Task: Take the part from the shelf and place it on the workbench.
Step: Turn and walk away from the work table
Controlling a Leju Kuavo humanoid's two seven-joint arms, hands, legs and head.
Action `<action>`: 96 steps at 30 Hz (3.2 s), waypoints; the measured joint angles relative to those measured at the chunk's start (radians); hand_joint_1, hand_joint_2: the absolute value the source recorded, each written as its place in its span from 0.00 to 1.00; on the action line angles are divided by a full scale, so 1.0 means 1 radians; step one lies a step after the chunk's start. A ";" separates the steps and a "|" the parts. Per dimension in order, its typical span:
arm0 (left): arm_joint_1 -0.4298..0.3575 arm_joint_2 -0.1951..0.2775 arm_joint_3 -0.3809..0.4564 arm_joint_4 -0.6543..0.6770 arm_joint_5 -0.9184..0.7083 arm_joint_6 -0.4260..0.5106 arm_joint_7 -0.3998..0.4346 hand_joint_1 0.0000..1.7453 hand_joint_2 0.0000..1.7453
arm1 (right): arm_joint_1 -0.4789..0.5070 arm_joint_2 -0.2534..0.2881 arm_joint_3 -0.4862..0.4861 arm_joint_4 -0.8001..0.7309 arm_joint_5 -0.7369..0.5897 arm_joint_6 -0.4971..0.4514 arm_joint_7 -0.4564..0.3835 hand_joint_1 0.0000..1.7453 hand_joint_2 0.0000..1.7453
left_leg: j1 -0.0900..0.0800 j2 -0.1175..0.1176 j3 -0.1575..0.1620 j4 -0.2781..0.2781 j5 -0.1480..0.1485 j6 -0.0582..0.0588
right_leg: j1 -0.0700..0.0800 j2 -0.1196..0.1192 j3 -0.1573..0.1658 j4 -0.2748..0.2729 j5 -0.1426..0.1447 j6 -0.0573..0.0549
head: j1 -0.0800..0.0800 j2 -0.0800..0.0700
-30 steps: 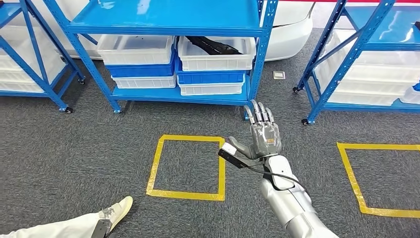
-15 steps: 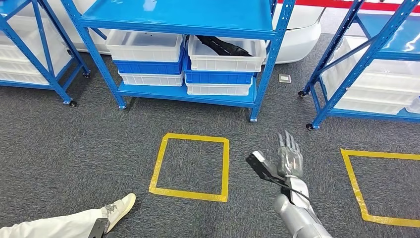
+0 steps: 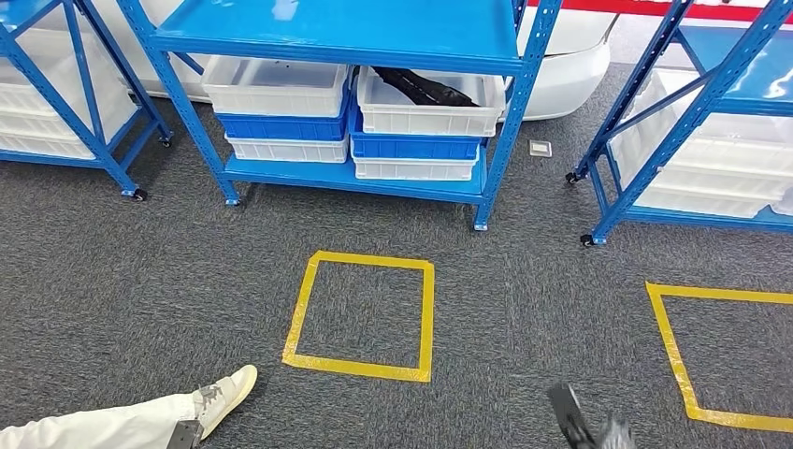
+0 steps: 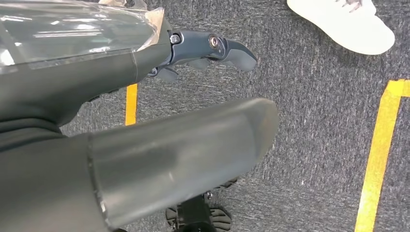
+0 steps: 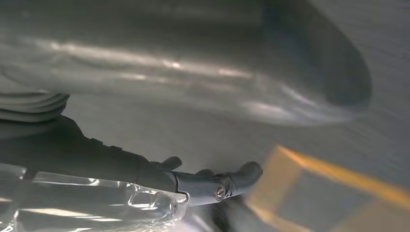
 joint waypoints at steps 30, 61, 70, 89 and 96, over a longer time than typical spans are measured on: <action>0.065 -0.012 0.006 0.015 0.000 -0.025 -0.046 0.00 0.00 | 0.150 0.206 -0.036 0.079 0.116 0.434 0.263 0.00 0.00 | 0.002 -0.001 0.045 -0.017 -0.033 0.042 | -0.010 0.021 -0.120 0.296 -0.132 0.013 | 0.015 0.000; 0.082 -0.024 0.037 0.005 -0.007 -0.028 -0.031 0.00 0.00 | 0.158 0.190 -0.037 0.087 0.155 0.457 0.234 0.00 0.00 | 0.001 -0.013 0.054 -0.005 -0.044 0.041 | -0.002 0.028 -0.060 0.278 -0.253 0.000 | 0.006 0.000; 0.073 -0.035 0.049 -0.006 -0.015 -0.029 -0.029 0.00 0.00 | 0.154 0.180 -0.037 0.090 0.156 0.462 0.231 0.00 0.00 | 0.000 -0.013 0.166 0.050 -0.118 0.001 | 0.002 0.025 0.005 0.010 -0.015 -0.024 | 0.008 0.000; 0.079 -0.034 0.061 -0.012 -0.041 -0.034 -0.030 0.00 0.00 | 0.153 0.180 -0.038 0.091 0.171 0.462 0.222 0.00 0.00 | 0.020 0.019 0.029 0.031 -0.058 0.019 | -0.028 0.023 0.017 0.226 -0.136 0.034 | 0.011 0.000; 0.080 -0.042 0.063 -0.011 -0.051 -0.036 -0.030 0.00 0.00 | 0.156 0.178 -0.045 0.092 0.175 0.460 0.212 0.00 0.00 | -0.019 -0.001 0.121 0.018 -0.128 0.040 | 0.036 0.031 -0.088 0.106 -0.078 -0.030 | 0.014 0.000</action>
